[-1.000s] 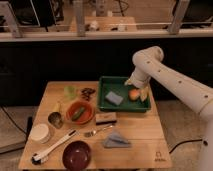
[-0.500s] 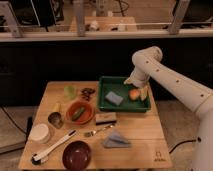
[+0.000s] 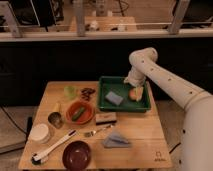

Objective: Place apple in table surface

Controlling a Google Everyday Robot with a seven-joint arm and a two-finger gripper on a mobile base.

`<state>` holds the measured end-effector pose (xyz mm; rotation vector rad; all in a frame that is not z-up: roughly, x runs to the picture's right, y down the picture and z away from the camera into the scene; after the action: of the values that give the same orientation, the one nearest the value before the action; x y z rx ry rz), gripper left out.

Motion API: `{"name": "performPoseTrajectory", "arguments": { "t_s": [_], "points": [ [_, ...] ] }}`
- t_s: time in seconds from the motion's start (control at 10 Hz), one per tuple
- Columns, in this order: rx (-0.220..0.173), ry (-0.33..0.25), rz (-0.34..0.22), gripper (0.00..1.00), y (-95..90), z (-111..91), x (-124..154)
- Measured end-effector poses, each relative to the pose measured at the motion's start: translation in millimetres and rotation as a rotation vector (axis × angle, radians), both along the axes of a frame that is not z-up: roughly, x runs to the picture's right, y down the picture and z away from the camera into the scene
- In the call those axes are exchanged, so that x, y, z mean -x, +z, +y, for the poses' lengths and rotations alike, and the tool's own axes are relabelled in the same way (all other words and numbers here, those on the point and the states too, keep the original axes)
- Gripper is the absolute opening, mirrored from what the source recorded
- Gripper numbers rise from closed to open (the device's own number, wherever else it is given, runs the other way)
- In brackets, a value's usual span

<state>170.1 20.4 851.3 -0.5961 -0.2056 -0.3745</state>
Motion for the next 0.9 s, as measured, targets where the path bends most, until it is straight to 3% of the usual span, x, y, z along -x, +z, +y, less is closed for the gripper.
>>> {"name": "performPoseTrajectory", "arguments": {
  "t_s": [0.2,0.5,0.9],
  "points": [
    [0.013,0.018,-0.011,0.80,11.0,6,3],
    [-0.022,0.017,-0.058,0.80,25.3,8,0],
    [-0.056,-0.039,-0.163,0.80,44.8,9,-7]
  ]
}}
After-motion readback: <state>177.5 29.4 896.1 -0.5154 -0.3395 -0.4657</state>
